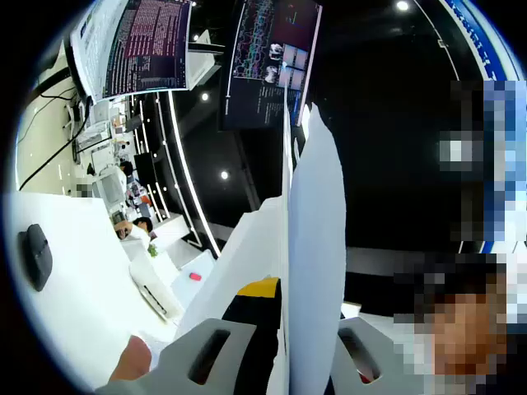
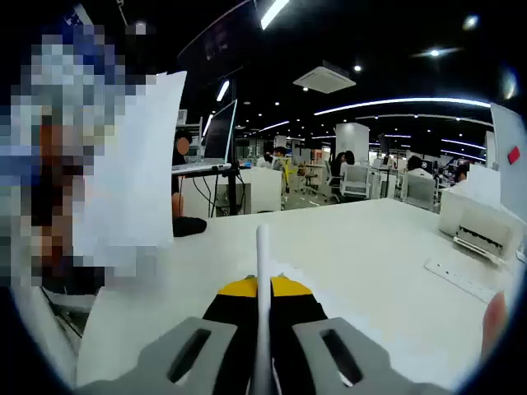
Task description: Organize the stack of printing papers by aligning and flattening the scattered papers on the table
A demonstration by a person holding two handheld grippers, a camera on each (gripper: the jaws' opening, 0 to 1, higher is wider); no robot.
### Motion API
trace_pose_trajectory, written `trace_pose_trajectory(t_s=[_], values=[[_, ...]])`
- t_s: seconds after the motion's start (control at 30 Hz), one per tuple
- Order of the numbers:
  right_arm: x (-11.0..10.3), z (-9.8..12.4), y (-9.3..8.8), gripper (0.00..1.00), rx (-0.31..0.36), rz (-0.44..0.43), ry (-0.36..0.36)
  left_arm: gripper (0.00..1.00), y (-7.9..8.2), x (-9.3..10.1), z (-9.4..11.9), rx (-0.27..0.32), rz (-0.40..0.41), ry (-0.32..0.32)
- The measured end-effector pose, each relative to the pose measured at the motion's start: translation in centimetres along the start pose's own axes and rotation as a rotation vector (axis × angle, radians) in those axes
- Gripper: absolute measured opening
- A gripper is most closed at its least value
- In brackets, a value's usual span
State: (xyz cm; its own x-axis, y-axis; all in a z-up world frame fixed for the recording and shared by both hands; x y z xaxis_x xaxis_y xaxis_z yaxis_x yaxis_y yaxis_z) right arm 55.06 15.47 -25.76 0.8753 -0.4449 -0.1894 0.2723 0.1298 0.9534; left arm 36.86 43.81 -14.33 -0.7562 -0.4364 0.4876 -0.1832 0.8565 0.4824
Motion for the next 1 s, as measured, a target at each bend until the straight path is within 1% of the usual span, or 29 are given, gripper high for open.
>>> trace_pose_trajectory(t_s=[0.1,0.13,0.17,0.27,0.33,0.4,0.47,0.53,0.6,0.7,0.77,0.8,0.87,0.9,0.97,1.0], values=[[-1.5,1.4,2.2,0.00,0.050,-0.002,0.026,0.06,-0.4,-0.2,-0.2,0.000,0.011,0.001],[-1.7,1.6,2.5,0.00,0.054,-0.003,0.030,0.06,-0.4,-0.2,-0.2,-0.001,0.011,0.001],[-2.8,2.4,3.5,0.00,0.065,-0.007,0.041,0.06,-0.7,-0.2,-0.3,-0.004,0.014,0.002],[-5.2,3.9,5.7,0.00,0.105,0.019,0.073,0.06,-1.2,-0.6,-0.5,-0.006,0.023,0.006],[-7.1,4.9,7.3,0.00,0.133,0.037,0.110,0.06,-1.6,-0.7,-0.6,-0.005,0.033,0.009],[-8.4,5.7,8.6,0.00,0.155,0.041,0.126,0.06,-2.0,-0.8,-0.7,-0.011,0.038,0.013],[-10.5,6.7,10.4,0.00,0.181,0.025,0.169,0.06,-2.3,-0.9,-0.8,-0.010,0.046,0.011],[-12.6,7.6,11.8,0.00,0.208,0.037,0.218,0.06,-2.6,-1.0,-0.9,-0.013,0.048,0.015],[-15.0,8.5,12.9,0.00,0.222,0.034,0.266,0.06,-3.0,-1.3,-0.9,-0.013,0.057,0.020],[-18.7,9.9,14.8,0.00,0.259,-0.009,0.381,0.06,-3.7,-1.7,-0.9,-0.009,0.077,0.028],[-20.3,10.8,16.3,0.00,0.290,-0.052,0.433,0.06,-4.2,-2.0,-0.9,-0.008,0.092,0.034],[-20.6,11.1,16.8,0.00,0.301,-0.075,0.452,0.06,-4.4,-2.1,-0.9,-0.005,0.110,0.037],[-20.8,11.1,18.6,0.00,0.340,-0.183,0.497,0.06,-5.0,-2.1,-0.9,-0.004,0.134,0.035],[-20.7,10.7,19.2,0.00,0.339,-0.232,0.521,0.06,-5.2,-2.0,-0.9,-0.006,0.139,0.035],[-19.8,9.3,19.8,0.00,0.335,-0.297,0.518,0.06,-6.2,-1.5,-1.0,-0.020,0.183,0.020],[-19.3,8.5,19.8,0.00,0.330,-0.313,0.519,0.06,-6.6,-1.5,-1.1,-0.024,0.189,0.022]])
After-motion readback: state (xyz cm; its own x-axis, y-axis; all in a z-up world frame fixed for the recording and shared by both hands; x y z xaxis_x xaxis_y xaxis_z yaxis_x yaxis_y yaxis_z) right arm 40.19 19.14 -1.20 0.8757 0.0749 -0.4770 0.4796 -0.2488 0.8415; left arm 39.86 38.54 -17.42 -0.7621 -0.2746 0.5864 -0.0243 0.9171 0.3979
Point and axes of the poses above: the point that each gripper's makers call its tool centre point, and the gripper's own axes: z roughly backward along the fingers, x roughly to its right, y roughly out of its top, the point moved 3 cm from there along z, roughly backward along the fingers, and after that the axes turned 12 degrees about -z, right-handed, at the moved point
